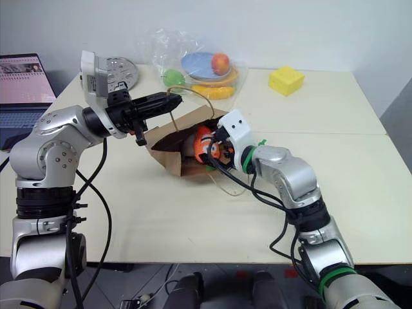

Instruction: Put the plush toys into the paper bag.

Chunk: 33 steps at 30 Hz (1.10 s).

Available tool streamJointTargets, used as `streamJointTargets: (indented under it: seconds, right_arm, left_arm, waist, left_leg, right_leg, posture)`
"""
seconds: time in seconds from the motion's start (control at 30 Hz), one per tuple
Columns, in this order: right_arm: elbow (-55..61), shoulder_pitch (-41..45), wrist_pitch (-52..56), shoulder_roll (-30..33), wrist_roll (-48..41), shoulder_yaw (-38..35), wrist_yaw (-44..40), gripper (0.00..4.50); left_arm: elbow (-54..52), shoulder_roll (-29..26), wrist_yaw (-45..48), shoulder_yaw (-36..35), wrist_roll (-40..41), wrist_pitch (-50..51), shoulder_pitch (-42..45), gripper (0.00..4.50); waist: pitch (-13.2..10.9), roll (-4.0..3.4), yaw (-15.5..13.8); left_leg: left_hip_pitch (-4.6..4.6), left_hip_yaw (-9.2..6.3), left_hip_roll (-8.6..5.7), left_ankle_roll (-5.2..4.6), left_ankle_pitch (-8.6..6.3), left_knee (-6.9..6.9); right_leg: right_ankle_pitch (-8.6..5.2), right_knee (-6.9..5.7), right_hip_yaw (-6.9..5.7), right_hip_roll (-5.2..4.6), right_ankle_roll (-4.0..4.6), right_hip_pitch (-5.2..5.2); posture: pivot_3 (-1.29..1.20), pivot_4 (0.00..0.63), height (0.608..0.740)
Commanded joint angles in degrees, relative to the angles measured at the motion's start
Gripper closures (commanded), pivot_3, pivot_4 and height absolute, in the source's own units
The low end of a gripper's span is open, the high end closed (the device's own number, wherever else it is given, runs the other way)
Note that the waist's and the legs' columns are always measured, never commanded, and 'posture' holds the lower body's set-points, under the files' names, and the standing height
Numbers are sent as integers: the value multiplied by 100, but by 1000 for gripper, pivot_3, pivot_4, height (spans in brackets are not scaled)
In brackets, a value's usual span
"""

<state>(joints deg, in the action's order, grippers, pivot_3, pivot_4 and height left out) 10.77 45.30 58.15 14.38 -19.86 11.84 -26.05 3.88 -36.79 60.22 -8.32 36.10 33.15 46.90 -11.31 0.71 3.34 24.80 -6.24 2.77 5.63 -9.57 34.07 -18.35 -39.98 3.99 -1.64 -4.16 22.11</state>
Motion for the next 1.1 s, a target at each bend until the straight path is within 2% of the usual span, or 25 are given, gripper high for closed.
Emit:
streamJointTargets:
  seconds: [0.03,0.27,0.47,0.57,0.67,0.73,0.9,1.1]
  right_arm:
    - [530,-51,184,138,-165,-196,-53,31]
    - [1411,-479,720,608,-372,-605,49,31]
    - [2048,-1535,1273,1369,-575,-1257,-27,31]
    - [2201,-1982,1357,1514,-696,-1481,-41,31]
    - [2271,-2139,1621,1257,-884,-1689,118,31]
    - [2204,-2108,1699,862,-942,-1753,311,31]
    - [1935,-2015,1673,148,-897,-1546,673,31]
    - [1411,-2082,1172,66,-586,-1120,808,31]
  left_arm:
    - [-93,-35,-14,-117,42,-96,127,4500]
    - [42,5,9,-118,44,-134,205,4500]
    - [95,-52,27,-171,34,-147,237,4500]
    - [105,-72,27,-184,28,-158,233,4500]
    - [94,-81,18,-196,31,-163,214,4500]
    - [94,-77,15,-186,25,-168,213,4500]
    - [99,-68,11,-178,25,-172,226,4500]
    - [84,-68,-10,-179,37,-150,233,4500]
  waist:
    - [0,0,0]
    - [0,0,-3]
    - [1,2,-36]
    - [1,1,-28]
    - [0,1,40]
    - [1,1,60]
    - [1,1,44]
    - [0,1,17]
  left_leg:
    - [0,0,0,0,0,0]
    - [0,0,0,0,0,0]
    - [1,1,-1,0,0,0]
    - [0,2,-1,0,0,-1]
    - [-2,6,0,0,0,0]
    - [-4,6,0,-1,0,1]
    - [-3,4,0,-1,0,1]
    - [-3,3,0,-1,0,0]
  right_leg:
    - [0,0,0,0,0,0]
    - [0,2,0,0,0,0]
    - [0,6,0,-1,-1,-3]
    - [0,6,1,-1,-1,-3]
    - [0,4,6,0,-1,-3]
    - [0,2,6,0,-1,-2]
    - [0,1,6,1,-1,-3]
    - [0,2,5,1,0,-3]
  posture:
    - [0,150,740]
    - [0,150,740]
    - [0,150,740]
    - [0,150,740]
    - [0,150,740]
    - [0,150,740]
    - [0,150,740]
    - [0,150,740]
